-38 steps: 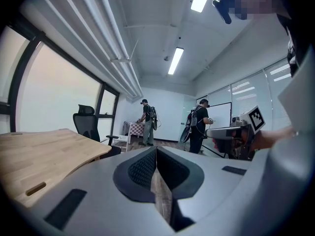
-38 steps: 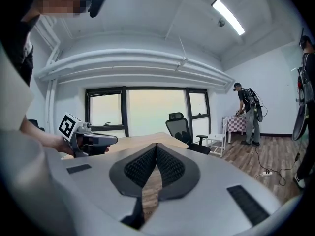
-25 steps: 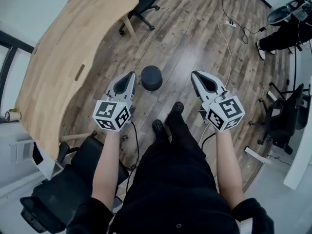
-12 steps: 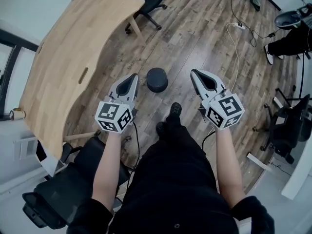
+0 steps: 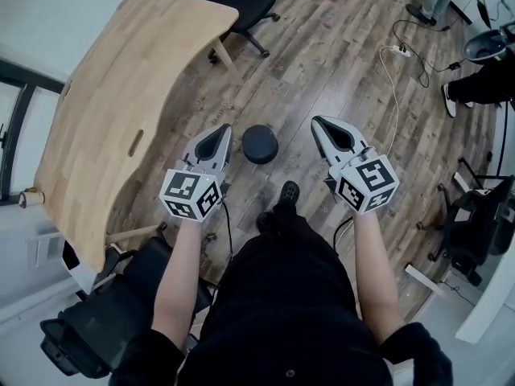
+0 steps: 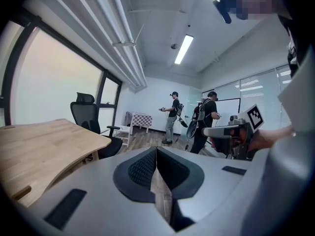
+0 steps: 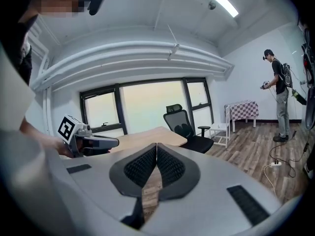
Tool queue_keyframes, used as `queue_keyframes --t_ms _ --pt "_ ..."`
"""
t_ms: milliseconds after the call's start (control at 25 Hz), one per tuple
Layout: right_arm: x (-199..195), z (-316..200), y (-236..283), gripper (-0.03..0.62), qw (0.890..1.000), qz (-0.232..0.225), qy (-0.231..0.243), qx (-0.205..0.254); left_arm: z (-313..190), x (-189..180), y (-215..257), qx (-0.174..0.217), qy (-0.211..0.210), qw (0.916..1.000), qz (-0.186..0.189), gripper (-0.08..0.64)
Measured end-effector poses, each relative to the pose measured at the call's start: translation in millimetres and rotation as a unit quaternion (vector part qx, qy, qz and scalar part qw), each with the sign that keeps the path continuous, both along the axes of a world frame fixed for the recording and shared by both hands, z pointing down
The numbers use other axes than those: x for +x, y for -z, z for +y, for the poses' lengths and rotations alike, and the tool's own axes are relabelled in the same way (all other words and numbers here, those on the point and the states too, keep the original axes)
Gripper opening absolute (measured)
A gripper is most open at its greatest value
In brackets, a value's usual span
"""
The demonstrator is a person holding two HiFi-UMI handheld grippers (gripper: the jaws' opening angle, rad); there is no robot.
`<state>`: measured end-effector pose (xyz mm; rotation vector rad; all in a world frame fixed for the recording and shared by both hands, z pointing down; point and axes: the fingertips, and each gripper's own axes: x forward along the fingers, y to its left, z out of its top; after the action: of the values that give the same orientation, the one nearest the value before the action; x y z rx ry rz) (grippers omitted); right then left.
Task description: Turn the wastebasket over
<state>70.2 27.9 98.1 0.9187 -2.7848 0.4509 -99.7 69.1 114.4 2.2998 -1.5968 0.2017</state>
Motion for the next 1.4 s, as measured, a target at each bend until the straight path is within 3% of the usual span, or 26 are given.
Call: queue_keyframes --t_ms 480,800,1400 --pt "10 -43 -35 0.034 0.999 -0.006 0.027 -0.023 -31 23 -22 -0.022 0.007 0.9996 -0.015 0.018" --pt "10 -44 -63 0.034 0.998 0.006 0.032 -0.054 -36 27 -51 -0.058 0.007 0.9982 -0.011 0.018" --pt "-24 -33 -117 0.034 0.991 0.03 -0.036 -0.122 -47 4 -85 -0.112 -0.066 0.9915 0.004 0.018"
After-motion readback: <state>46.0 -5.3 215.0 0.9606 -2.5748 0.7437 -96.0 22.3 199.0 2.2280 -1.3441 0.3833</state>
